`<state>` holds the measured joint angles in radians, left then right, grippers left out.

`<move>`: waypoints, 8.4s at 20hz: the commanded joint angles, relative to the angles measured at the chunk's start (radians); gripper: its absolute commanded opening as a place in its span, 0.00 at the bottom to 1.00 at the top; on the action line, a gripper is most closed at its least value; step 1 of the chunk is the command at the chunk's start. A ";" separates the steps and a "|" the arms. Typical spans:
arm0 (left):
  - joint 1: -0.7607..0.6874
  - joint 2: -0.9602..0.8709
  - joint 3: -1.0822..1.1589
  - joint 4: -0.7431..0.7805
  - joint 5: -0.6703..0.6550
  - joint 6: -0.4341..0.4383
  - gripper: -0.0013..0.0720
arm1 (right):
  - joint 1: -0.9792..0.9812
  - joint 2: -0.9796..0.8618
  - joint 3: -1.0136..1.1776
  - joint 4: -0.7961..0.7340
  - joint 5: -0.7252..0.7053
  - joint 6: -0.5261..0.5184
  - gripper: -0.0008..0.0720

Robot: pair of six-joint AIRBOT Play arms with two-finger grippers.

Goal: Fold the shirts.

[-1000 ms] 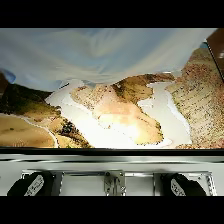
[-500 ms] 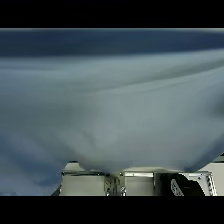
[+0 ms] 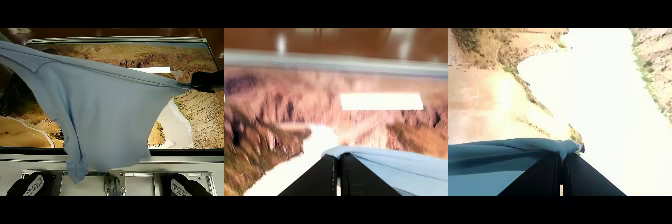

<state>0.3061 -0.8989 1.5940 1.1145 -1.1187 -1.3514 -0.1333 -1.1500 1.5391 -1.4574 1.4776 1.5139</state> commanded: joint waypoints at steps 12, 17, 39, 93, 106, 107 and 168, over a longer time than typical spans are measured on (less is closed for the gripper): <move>-0.079 -0.701 -0.116 -0.188 -0.017 0.000 0.07 | 0.020 -0.518 -0.077 0.396 -0.619 0.054 0.09; -0.105 -0.728 -0.094 -0.160 -0.101 -0.079 0.73 | 0.023 -0.495 -0.058 0.420 -0.533 0.031 0.74; -0.527 -0.361 -0.735 0.163 -0.092 -0.005 0.87 | -0.230 -0.323 -0.347 0.314 -0.034 -0.167 0.88; -0.460 -0.197 -0.684 0.255 -0.020 0.023 0.07 | -0.082 -0.563 -0.482 0.436 -0.067 -0.149 0.84; -0.211 0.001 -0.045 0.237 0.018 -0.050 0.07 | -0.133 -0.048 0.017 0.694 -0.139 -0.300 0.09; -0.185 0.025 0.056 0.224 0.060 -0.084 0.07 | -0.151 0.014 0.125 0.690 -0.187 -0.297 0.09; -0.157 -0.946 -0.109 -0.030 0.079 -0.079 0.07 | -0.019 -0.667 -0.092 0.233 -0.633 0.027 0.09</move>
<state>0.1436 -1.8355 1.4834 1.0779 -0.9581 -1.4246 -0.1371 -1.8179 1.4471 -1.2095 0.7979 1.5181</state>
